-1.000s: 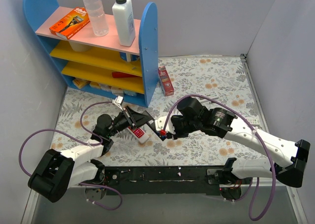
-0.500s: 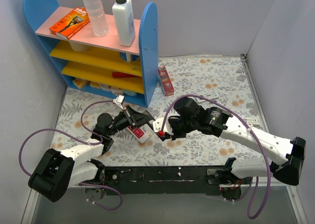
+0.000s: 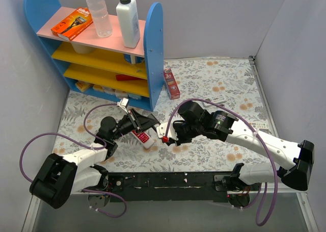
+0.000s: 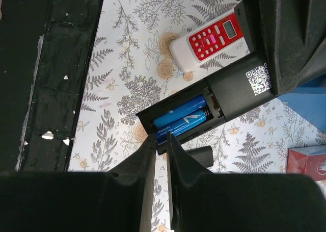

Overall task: Load the batteries into the remote control
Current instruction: Load the battery into the remote control.

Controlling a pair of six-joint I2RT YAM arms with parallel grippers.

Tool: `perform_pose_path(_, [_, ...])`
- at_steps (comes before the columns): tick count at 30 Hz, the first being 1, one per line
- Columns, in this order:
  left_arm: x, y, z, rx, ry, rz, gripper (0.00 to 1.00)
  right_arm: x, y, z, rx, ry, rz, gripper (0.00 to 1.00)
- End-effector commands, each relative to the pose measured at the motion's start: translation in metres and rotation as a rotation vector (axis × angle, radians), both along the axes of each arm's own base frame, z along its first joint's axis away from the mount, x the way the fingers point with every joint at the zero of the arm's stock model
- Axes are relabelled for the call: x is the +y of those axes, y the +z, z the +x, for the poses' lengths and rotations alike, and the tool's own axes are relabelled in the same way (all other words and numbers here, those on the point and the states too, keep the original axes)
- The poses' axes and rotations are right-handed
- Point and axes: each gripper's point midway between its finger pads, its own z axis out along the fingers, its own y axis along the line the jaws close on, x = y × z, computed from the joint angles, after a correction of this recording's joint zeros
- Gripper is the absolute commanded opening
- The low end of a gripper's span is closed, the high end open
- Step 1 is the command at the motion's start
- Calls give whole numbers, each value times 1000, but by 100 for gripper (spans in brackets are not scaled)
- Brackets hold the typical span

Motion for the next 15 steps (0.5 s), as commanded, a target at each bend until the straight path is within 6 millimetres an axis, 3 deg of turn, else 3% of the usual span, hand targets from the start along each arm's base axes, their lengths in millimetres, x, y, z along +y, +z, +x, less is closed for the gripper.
perform_pose_path(1, [-2,29,-2,-44,-33,-63,0,6,0,7,-40,-6,20,19])
perform_pose_path(15, [-1,47,-9,-46,-57,-130,0,14,-13,28,-108,-100,68,15])
